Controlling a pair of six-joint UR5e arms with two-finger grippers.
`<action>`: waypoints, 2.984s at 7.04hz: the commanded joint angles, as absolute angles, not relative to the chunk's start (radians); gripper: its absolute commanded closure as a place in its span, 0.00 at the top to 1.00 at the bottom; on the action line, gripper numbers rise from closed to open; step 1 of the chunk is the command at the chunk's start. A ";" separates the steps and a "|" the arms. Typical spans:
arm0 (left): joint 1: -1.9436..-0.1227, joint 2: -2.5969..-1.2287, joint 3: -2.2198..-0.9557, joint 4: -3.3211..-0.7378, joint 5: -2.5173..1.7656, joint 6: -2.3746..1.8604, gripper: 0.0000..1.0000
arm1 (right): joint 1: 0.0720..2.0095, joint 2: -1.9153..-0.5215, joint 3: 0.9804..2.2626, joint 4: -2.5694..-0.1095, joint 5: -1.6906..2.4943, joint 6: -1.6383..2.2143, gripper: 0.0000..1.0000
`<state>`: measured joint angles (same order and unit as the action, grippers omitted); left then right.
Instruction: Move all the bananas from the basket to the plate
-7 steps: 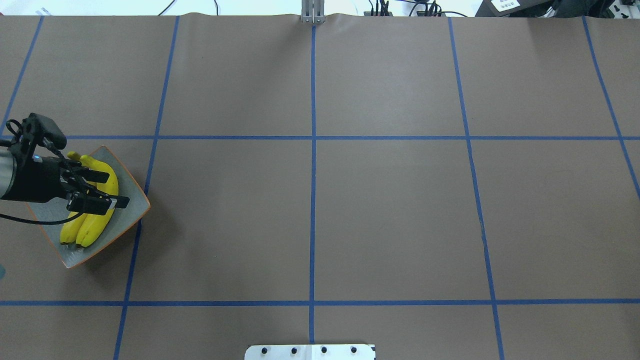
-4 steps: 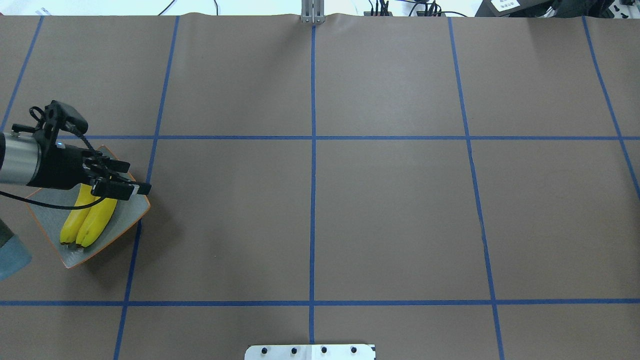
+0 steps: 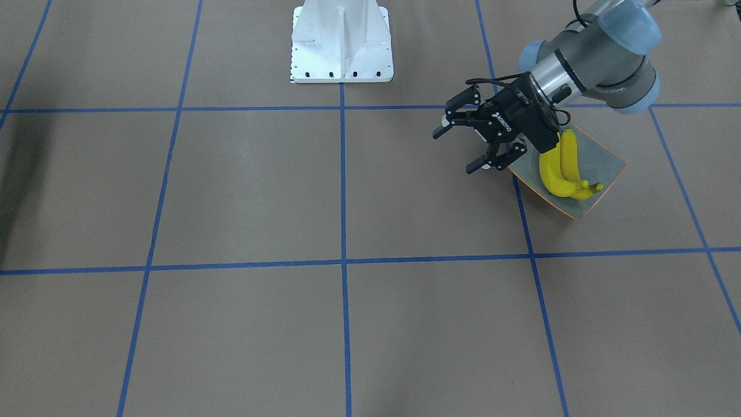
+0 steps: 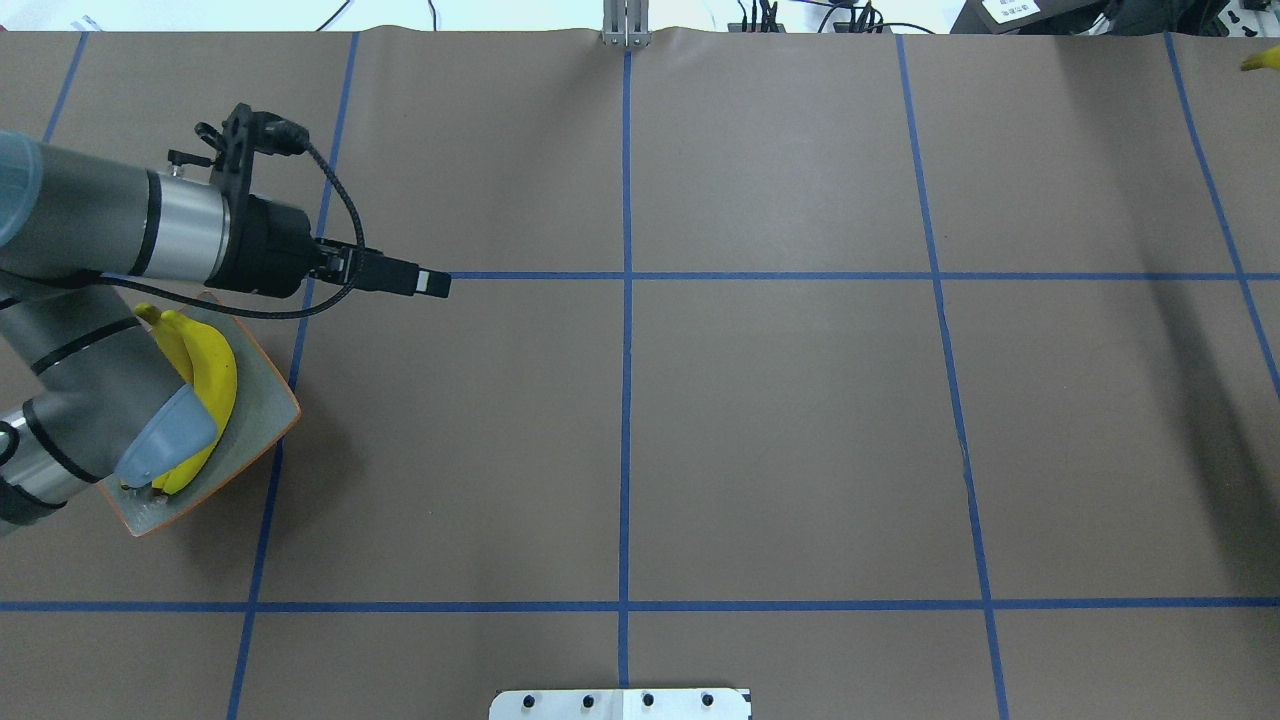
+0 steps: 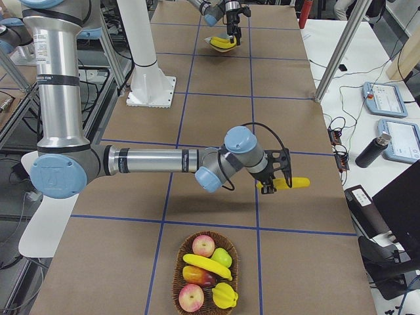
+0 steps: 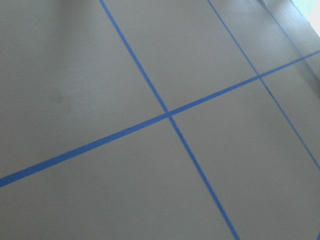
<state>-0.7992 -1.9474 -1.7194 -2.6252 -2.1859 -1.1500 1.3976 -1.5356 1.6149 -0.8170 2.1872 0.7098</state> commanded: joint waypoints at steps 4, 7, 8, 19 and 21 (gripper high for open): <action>-0.744 -2.193 -1.712 -2.625 -2.097 -1.662 1.00 | 1.111 -1.378 1.900 -0.818 2.154 0.944 0.00; -0.741 -2.261 -1.684 -2.626 -1.999 -1.857 1.00 | 0.838 -1.286 1.974 -0.827 1.825 1.060 0.00; -0.738 -2.267 -1.683 -2.626 -1.973 -1.876 1.00 | 0.757 -1.264 2.002 -0.830 1.734 1.084 0.00; -0.701 -2.252 -1.667 -2.638 -1.813 -1.950 0.96 | 0.333 -1.095 2.022 -0.950 1.141 1.111 0.00; -0.701 -2.253 -1.667 -2.643 -1.815 -1.950 0.30 | 0.333 -1.062 2.022 -1.003 1.140 1.109 0.00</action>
